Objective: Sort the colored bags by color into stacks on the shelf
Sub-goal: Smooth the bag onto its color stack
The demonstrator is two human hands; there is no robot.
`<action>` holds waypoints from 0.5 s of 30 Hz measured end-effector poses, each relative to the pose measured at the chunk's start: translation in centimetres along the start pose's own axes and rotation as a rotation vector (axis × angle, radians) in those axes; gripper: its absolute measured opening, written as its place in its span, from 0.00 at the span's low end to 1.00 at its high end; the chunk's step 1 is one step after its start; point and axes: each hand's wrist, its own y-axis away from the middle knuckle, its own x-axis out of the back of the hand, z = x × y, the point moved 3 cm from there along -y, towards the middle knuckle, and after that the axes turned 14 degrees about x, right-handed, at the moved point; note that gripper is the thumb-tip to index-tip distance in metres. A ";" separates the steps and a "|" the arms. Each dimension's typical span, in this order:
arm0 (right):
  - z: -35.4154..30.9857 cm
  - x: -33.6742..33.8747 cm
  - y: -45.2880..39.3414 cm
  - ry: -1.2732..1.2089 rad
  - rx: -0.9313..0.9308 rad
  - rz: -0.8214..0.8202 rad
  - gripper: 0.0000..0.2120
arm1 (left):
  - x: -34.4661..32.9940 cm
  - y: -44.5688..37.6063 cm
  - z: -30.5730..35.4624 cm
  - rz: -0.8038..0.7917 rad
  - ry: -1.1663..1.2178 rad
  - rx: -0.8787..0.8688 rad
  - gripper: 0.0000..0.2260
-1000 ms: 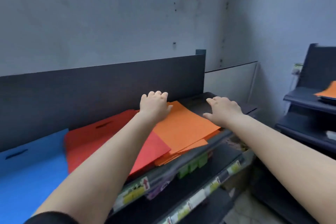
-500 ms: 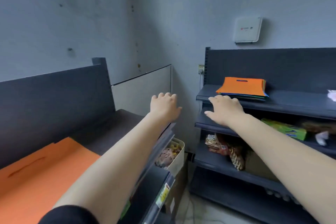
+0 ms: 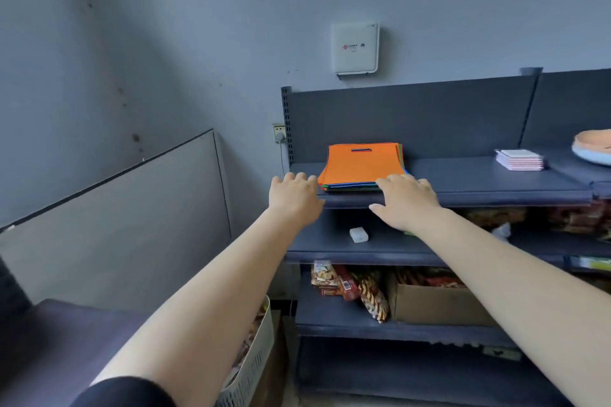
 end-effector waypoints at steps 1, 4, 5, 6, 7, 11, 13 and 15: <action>1.0 -0.5 -0.7 0.002 -0.011 -0.003 0.22 | -0.5 -1.1 0.7 -0.008 0.006 -0.007 0.20; 3.8 -2.1 -3.2 0.010 -0.029 -0.024 0.21 | -2.2 -4.4 2.8 -0.027 0.003 -0.029 0.20; 4.8 -2.7 -4.0 0.011 -0.030 -0.032 0.20 | -2.8 -5.5 3.6 -0.029 0.003 -0.033 0.20; 5.7 -3.3 -5.0 0.012 -0.028 -0.038 0.20 | -3.5 -6.7 4.3 -0.031 0.005 -0.035 0.20; 6.7 -3.9 -5.9 0.015 -0.025 -0.041 0.21 | -4.1 -7.7 5.0 -0.032 0.006 -0.035 0.20; 10.7 -6.5 -9.5 0.006 -0.003 -0.041 0.22 | -7.0 -11.7 8.0 -0.054 -0.001 -0.021 0.20; 12.7 -8.0 -11.2 -0.002 0.006 -0.043 0.22 | -8.6 -13.6 9.4 -0.073 -0.002 -0.013 0.19; 14.5 -9.6 -12.8 -0.010 0.012 -0.050 0.22 | -10.2 -15.4 10.8 -0.097 0.004 -0.007 0.19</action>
